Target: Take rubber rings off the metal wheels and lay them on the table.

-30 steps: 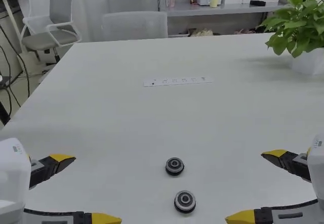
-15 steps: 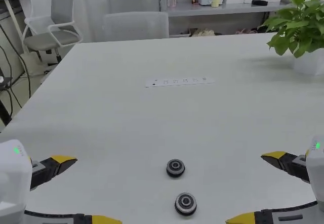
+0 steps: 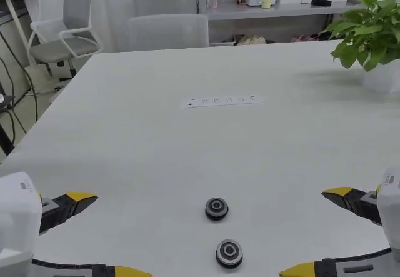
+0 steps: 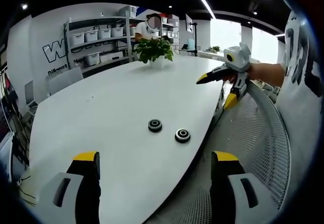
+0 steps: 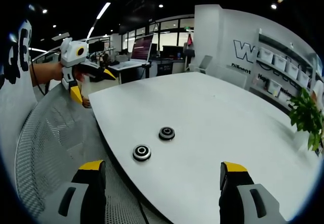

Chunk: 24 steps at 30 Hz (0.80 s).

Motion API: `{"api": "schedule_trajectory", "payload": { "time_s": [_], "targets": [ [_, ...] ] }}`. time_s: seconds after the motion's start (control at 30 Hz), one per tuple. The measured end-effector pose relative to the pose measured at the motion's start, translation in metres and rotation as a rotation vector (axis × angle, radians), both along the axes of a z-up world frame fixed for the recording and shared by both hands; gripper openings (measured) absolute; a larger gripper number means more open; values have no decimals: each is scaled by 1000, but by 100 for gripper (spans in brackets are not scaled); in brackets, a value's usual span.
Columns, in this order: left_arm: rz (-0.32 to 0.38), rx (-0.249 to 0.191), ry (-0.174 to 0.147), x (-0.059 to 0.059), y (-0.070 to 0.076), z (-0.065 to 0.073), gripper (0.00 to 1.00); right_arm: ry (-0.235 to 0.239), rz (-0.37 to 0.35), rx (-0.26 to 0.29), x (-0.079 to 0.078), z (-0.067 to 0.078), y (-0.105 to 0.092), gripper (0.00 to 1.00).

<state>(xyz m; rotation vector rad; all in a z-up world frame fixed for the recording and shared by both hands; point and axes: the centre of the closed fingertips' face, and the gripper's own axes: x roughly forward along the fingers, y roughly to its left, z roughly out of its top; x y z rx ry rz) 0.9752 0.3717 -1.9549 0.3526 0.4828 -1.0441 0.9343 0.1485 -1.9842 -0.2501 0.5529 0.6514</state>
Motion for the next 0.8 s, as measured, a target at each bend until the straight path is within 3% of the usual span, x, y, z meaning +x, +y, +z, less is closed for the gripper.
{"api": "schedule_trajectory", "payload": {
  "time_s": [0.8],
  "targets": [
    [-9,3,-4,2,-1,-2,87,6,13,-14,1,-2,1,92]
  ]
}}
